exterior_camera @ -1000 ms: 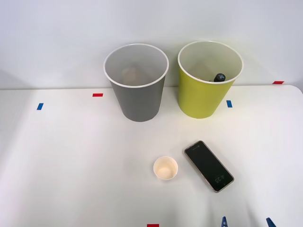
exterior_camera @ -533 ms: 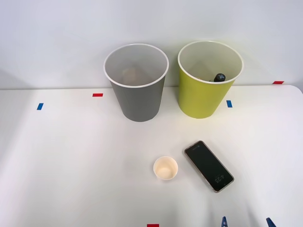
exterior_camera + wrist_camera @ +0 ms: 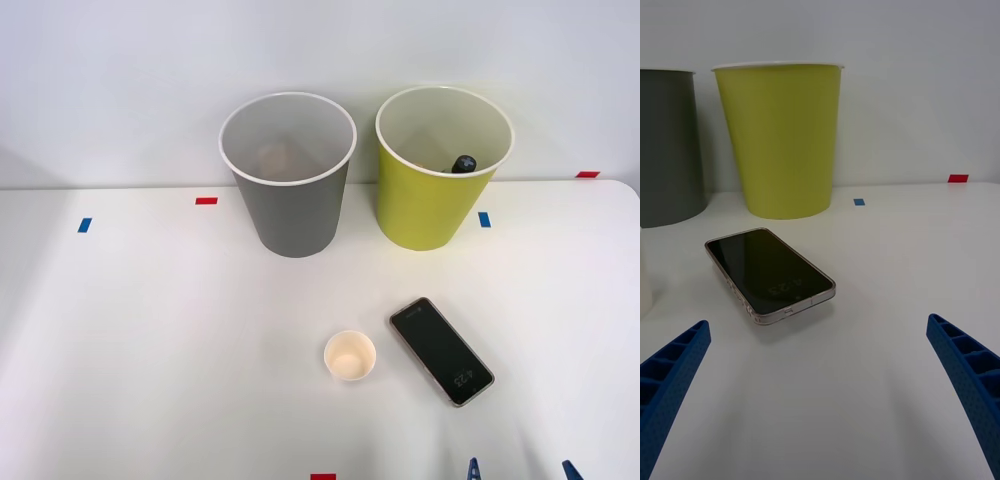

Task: Put cans in the gray bin, plastic bottles in the light green bin

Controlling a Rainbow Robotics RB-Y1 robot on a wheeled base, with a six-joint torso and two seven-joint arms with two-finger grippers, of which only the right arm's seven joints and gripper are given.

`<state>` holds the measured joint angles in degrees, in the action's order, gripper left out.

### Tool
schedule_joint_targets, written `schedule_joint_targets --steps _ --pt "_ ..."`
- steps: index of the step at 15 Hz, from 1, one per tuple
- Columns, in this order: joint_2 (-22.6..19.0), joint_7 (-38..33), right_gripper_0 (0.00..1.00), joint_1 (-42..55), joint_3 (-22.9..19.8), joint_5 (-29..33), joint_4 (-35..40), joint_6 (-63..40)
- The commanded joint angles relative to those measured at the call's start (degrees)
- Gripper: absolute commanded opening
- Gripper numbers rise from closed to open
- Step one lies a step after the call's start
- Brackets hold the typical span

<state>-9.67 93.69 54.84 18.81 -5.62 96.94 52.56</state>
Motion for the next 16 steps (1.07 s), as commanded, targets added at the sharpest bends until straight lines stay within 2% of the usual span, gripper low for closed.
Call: schedule_joint_targets --steps 1,16 --pt "0.0 0.0 1.0 0.0 0.0 0.0 0.0 0.0" --pt "0.0 0.0 1.0 0.0 0.0 0.0 0.0 0.0"
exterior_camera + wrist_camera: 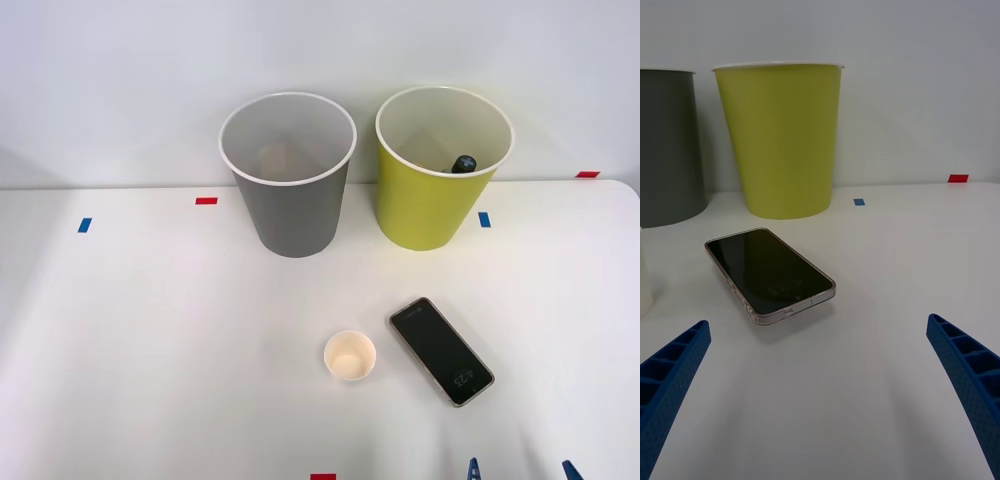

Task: Put cans in the gray bin, plastic bottles in the light green bin

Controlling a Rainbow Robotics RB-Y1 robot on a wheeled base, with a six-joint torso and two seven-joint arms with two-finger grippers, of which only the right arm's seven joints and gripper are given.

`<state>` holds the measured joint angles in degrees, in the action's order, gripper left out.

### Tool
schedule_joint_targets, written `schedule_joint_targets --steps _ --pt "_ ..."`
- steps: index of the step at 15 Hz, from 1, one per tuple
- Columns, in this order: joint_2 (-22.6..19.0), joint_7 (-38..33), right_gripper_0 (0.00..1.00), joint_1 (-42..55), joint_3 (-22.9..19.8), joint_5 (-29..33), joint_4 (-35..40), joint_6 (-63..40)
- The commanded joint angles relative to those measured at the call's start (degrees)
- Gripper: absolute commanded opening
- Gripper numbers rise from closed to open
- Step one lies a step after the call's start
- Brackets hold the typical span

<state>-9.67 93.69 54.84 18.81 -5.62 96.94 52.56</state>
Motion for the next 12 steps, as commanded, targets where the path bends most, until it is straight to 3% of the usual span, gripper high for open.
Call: schedule_joint_targets --steps 1,12 --pt "0.0 0.0 1.0 0.0 0.0 0.0 0.0 0.0" --pt "0.0 0.0 1.0 0.0 0.0 0.0 0.0 0.0"
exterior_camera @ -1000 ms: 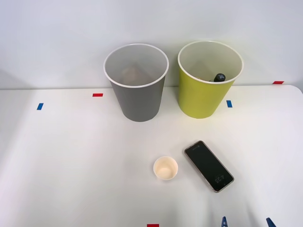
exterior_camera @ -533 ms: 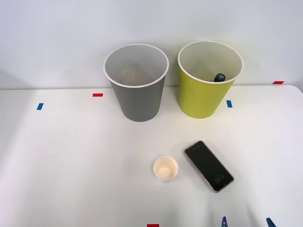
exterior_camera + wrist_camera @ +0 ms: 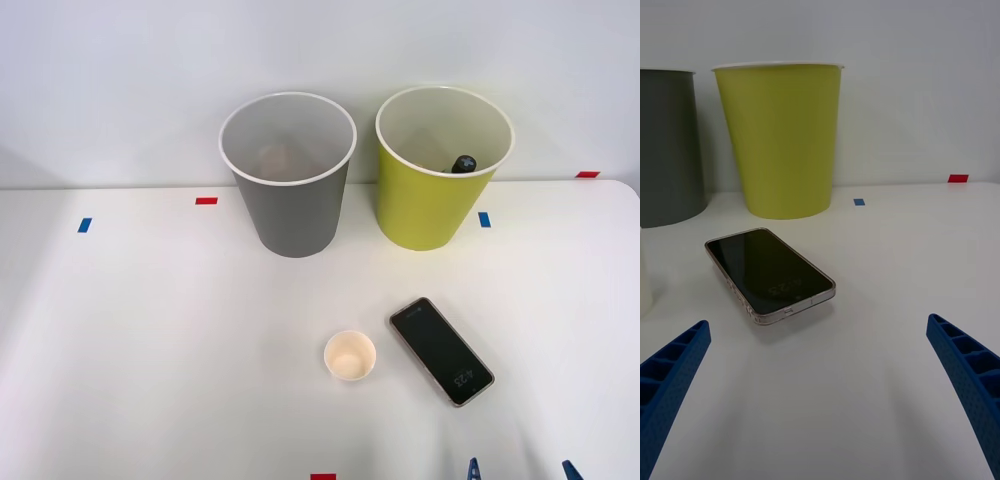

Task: Put cans in the gray bin, plastic bottles in the light green bin

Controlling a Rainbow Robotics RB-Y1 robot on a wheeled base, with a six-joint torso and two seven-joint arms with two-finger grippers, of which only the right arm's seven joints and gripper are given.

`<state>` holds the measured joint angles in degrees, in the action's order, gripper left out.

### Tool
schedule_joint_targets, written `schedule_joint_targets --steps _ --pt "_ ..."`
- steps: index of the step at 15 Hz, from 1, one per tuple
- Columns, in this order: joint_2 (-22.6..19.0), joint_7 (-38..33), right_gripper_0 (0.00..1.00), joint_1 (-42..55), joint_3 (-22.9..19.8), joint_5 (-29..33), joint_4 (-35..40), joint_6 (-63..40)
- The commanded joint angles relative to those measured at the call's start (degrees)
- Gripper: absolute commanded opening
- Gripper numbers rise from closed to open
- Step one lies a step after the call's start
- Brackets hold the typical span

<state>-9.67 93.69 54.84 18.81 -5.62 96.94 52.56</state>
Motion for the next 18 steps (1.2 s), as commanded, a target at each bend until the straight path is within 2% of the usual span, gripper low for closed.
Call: schedule_joint_targets --steps 1,18 --pt "0.0 0.0 1.0 0.0 0.0 0.0 0.0 0.0" --pt "0.0 0.0 1.0 0.0 0.0 0.0 0.0 0.0"
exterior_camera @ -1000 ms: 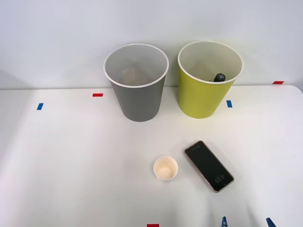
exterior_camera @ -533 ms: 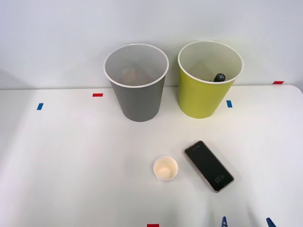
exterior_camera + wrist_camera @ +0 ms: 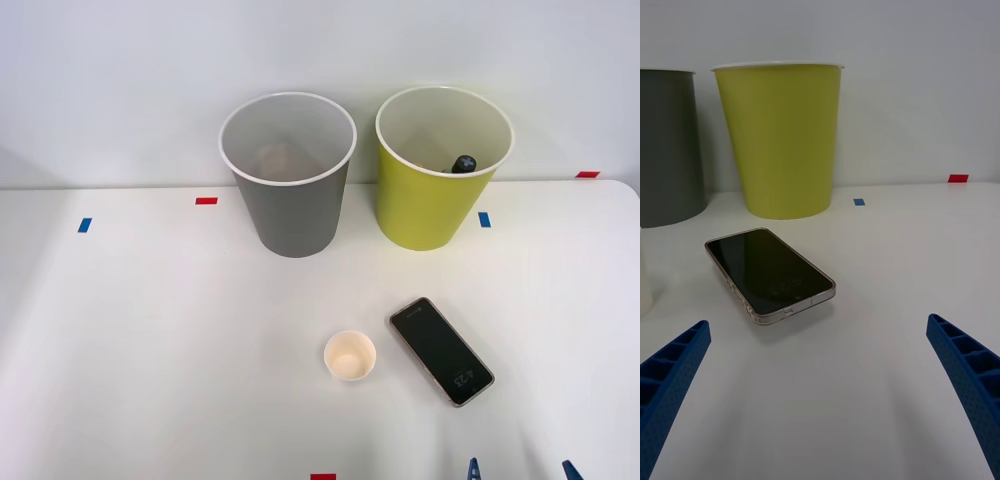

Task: Put cans in the gray bin, plastic bottles in the light green bin

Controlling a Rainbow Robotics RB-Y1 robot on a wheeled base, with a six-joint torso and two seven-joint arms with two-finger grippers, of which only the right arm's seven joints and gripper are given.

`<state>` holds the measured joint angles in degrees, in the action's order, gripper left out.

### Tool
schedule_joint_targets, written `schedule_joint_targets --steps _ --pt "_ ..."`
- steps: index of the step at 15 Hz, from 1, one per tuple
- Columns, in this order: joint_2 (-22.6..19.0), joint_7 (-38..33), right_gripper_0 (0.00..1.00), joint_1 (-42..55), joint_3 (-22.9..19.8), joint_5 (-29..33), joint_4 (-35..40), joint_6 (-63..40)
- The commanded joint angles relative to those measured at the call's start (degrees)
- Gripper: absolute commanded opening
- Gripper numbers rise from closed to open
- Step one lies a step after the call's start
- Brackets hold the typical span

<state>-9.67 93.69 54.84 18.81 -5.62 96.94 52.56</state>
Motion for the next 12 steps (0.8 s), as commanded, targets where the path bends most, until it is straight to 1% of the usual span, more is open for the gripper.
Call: schedule_joint_targets --steps 1,12 --pt "0.0 0.0 1.0 0.0 0.0 0.0 0.0 0.0" --pt "0.0 0.0 1.0 0.0 0.0 0.0 0.0 0.0"
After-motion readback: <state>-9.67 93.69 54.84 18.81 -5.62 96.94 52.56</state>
